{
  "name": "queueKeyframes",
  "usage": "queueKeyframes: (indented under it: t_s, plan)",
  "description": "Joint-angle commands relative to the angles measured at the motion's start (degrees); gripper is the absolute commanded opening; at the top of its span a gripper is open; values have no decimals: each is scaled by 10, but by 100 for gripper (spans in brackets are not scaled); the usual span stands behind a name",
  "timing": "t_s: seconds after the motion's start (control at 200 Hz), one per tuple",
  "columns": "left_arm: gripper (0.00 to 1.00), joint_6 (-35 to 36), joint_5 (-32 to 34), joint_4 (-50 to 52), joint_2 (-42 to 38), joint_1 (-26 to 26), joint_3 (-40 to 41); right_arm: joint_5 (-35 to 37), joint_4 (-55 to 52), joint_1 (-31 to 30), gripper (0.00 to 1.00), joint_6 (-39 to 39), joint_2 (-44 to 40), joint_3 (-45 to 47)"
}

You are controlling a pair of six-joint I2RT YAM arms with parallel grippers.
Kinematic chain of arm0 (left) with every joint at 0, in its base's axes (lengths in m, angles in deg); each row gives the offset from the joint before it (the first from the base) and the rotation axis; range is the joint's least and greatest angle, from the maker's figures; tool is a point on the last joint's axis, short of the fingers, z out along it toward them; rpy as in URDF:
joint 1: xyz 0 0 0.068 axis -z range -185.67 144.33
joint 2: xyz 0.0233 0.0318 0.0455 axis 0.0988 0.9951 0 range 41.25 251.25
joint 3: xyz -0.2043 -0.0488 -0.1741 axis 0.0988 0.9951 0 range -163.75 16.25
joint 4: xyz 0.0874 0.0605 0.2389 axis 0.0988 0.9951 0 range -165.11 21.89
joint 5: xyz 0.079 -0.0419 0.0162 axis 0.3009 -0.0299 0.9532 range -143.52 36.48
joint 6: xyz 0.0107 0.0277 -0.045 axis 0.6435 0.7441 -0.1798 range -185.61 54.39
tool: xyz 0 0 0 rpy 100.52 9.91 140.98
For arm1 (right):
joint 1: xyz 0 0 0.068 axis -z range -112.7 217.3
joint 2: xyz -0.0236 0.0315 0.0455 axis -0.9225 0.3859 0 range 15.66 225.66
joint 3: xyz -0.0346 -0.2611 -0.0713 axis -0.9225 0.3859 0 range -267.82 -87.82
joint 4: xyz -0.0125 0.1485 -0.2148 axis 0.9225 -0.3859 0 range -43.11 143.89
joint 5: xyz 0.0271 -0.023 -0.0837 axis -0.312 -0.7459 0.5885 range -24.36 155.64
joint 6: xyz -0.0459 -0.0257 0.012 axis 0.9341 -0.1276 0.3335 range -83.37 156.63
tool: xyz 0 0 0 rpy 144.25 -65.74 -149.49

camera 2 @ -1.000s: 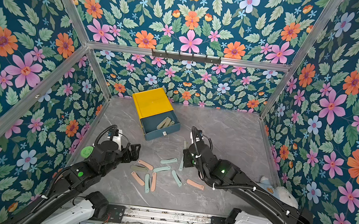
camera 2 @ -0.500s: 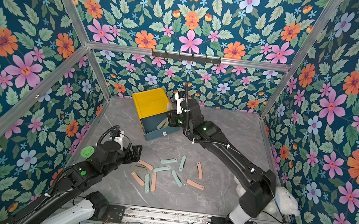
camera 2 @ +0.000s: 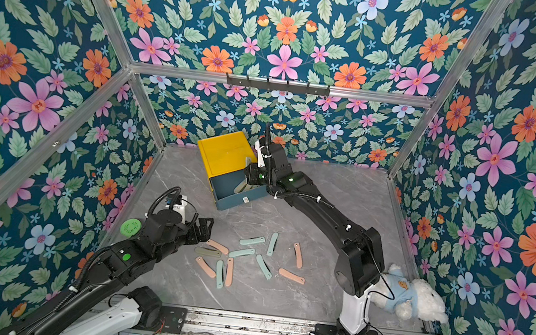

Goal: Place the fruit knives into the drawer by color
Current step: Place the fruit knife in the drawer, then pick up the fruit knife from the center of the board.

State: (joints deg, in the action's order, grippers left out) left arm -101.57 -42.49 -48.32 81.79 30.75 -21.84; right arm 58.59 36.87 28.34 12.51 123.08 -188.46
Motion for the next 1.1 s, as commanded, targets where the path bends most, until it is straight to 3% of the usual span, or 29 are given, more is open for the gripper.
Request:
queueKeyframes:
  t_s: [0.0,0.115,0.27,0.66,0.915,1.095]
  plan:
    - [99,-1,1,-9,1,0,-4,-6,3,-2,42,-5,-2,1]
    - [99,-2,1,-11,3,0,-5,-11,-1,-1,51,-3,-9,-7]
    - [99,-4,-2,-14,8,0,-7,-26,5,-1,54,-4,-45,2]
    - [99,-26,22,-18,-1,0,-12,-83,72,-18,55,-32,-230,204]
    - [99,-8,62,21,-45,0,-79,-49,70,-110,55,-14,-309,343]
    - [99,5,97,41,-97,0,-115,-14,74,-205,55,20,-267,391]
